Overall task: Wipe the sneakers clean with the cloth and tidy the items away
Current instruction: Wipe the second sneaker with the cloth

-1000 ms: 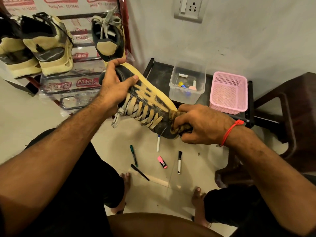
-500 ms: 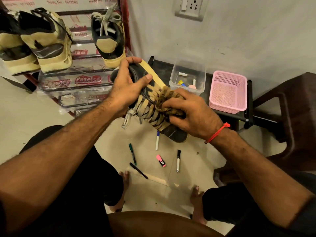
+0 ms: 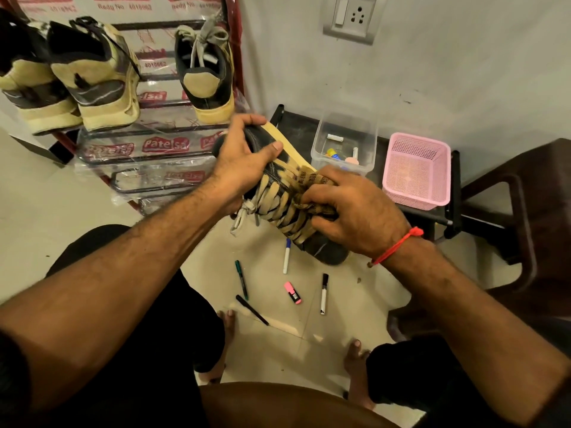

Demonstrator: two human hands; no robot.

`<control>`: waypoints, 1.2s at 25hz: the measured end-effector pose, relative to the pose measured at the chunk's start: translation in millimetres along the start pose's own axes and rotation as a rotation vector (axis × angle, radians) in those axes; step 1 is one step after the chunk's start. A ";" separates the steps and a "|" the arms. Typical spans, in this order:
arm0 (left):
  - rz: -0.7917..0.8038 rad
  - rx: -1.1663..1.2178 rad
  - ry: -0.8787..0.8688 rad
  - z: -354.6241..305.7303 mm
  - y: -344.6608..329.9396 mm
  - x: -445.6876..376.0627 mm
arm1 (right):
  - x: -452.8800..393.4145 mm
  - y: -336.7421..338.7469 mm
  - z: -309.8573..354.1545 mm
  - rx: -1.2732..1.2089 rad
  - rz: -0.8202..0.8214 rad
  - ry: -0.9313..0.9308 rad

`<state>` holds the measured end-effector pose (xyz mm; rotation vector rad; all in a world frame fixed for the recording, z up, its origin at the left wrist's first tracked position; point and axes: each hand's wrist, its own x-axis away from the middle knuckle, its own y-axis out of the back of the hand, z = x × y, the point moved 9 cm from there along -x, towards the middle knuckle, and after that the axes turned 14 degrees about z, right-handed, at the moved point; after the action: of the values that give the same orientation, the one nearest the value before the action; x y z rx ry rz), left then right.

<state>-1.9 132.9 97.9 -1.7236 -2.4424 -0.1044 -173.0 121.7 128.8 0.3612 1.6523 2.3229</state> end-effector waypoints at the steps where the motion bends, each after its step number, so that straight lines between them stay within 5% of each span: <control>1: -0.039 0.049 0.014 -1.5 8.1 -2.5 | 0.7 2.6 -7.3 0.005 0.018 -0.028; 8: -0.026 0.054 0.053 10.8 3.7 2.3 | 4.1 -11.5 8.6 0.044 0.081 0.072; 18: -0.056 0.058 0.007 -2.0 14.7 -0.3 | 5.9 11.3 -20.5 -0.107 -0.105 -0.023; 21: -0.047 0.003 0.000 -3.4 16.6 0.1 | 3.8 -0.4 -9.7 -0.056 -0.010 0.035; 30: -0.089 0.047 -0.020 -4.6 27.2 -3.0 | 22.0 33.4 -73.6 -0.176 -0.339 -0.314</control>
<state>25.0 138.6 101.2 -1.6048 -2.5154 -0.0402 -221.9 54.3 137.9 0.3552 1.2424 2.0198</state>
